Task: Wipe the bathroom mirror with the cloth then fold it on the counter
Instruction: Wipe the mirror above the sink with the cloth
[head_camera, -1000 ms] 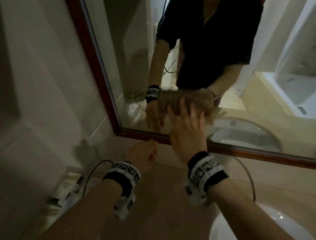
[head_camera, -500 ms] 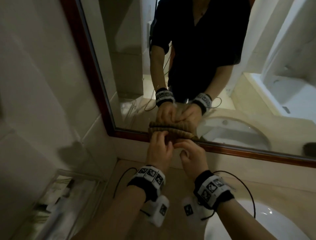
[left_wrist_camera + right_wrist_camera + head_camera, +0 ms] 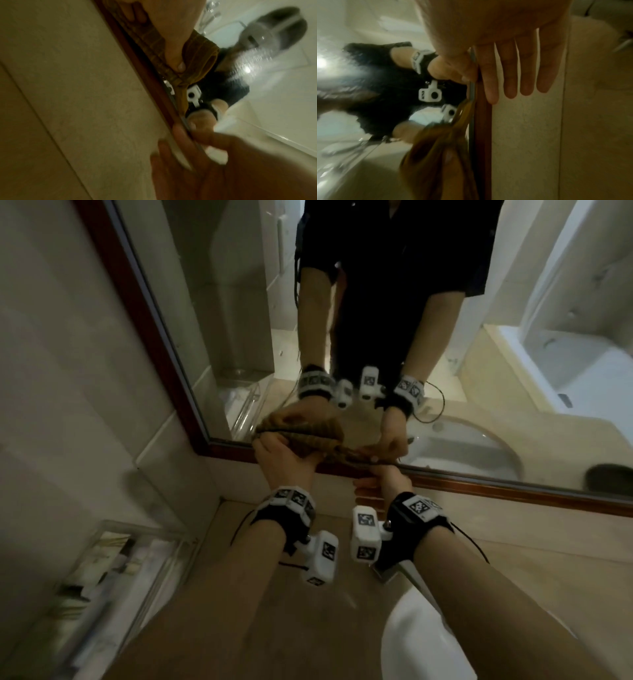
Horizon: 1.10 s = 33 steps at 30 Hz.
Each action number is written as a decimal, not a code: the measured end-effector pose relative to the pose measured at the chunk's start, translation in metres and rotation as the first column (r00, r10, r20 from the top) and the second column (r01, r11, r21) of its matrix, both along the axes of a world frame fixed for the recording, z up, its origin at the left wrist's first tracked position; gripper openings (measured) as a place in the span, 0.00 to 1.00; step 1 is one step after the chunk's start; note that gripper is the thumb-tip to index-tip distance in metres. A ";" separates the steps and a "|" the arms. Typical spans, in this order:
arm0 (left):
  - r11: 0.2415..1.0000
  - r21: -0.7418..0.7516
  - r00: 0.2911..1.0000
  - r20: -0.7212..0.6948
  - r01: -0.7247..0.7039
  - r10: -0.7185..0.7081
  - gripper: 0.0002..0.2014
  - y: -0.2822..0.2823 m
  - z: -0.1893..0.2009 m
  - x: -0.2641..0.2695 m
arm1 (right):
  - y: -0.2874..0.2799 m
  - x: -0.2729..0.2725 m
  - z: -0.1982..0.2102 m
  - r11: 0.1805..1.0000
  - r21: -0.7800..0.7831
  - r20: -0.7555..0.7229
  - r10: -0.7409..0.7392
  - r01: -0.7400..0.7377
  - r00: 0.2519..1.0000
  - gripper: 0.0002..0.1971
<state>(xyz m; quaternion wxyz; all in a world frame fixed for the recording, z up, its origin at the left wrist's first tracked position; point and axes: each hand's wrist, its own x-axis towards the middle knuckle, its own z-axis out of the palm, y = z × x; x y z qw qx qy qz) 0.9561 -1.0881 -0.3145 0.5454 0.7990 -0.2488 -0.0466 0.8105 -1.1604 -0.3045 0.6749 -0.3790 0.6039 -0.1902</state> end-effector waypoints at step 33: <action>0.962 -0.246 0.705 0.703 0.117 0.093 0.35 -0.021 0.216 0.038 | -0.015 -0.001 0.032 0.926 0.011 -0.363 0.355 -0.377 0.862 0.12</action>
